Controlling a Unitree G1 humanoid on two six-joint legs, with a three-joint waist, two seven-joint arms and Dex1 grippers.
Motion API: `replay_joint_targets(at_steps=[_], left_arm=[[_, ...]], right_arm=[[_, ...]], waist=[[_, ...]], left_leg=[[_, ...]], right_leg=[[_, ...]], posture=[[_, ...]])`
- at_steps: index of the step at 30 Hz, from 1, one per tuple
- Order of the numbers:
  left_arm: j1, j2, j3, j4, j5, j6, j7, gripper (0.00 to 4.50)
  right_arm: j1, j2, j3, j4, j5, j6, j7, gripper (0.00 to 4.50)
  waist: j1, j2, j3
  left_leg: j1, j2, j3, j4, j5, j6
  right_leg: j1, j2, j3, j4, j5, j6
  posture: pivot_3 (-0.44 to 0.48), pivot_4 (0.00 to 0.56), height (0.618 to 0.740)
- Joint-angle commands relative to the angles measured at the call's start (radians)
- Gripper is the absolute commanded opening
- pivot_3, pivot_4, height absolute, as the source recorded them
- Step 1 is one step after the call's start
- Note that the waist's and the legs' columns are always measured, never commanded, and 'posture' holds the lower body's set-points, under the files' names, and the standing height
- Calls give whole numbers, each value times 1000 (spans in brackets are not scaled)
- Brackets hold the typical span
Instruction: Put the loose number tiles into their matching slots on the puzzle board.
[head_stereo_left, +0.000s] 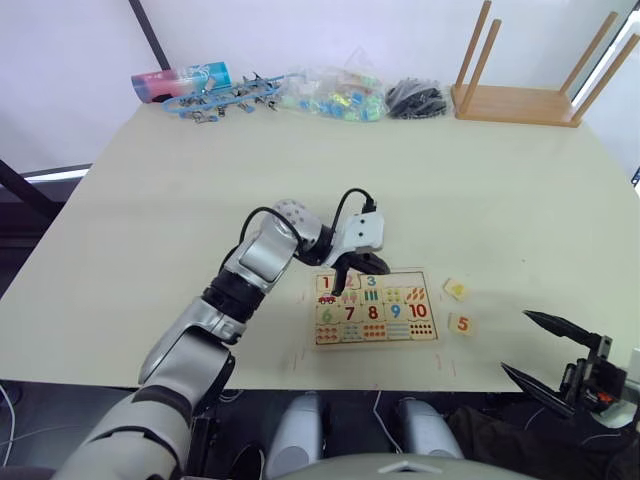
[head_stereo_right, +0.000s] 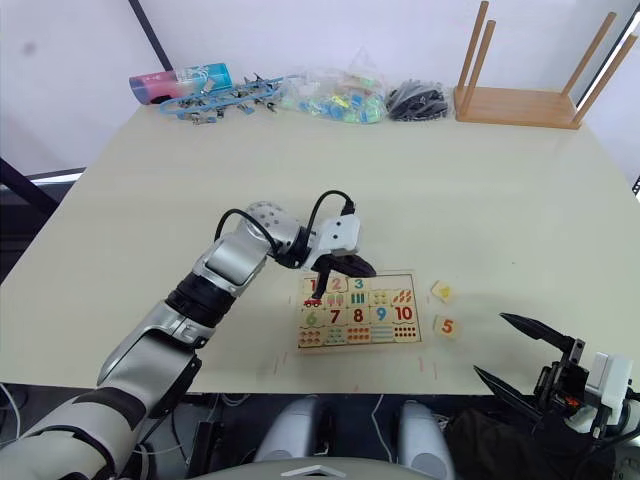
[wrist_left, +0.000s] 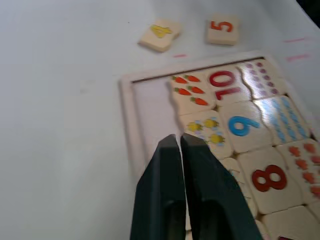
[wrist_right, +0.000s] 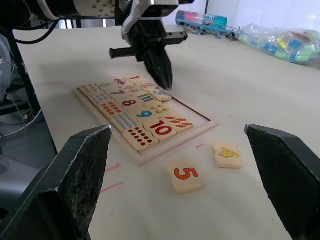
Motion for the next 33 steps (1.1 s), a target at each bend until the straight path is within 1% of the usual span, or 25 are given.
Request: replay_joint_targets(at_steps=[1, 22, 33], left_arm=[[-5, 9, 1, -48, -13, -16, -28, 38], [31, 32, -5, -50, 18, -32, -38, 38], [16, 27, 4, 7, 39, -61, -15, 38]], right_arm=[[7, 2, -8, -14, 6, -20, -4, 4500], [3, -2, -10, -14, 4, -16, -2, 4500], [-1, -8, -20, -8, 6, -17, 1, 4500]], waist=[[1, 0, 0], [1, 0, 0], [0, 0, 0]], left_leg=[[0, 0, 0, 0, 0, 0], [0, 0, 0, 0, 0, 0], [0, 0, 0, 0, 0, 0]], right_leg=[[0, 0, 0, 0, 0, 0], [0, 0, 0, 0, 0, 0], [0, 0, 0, 0, 0, 0]], posture=[[0, 150, 737], [0, 150, 737], [0, 150, 737]])
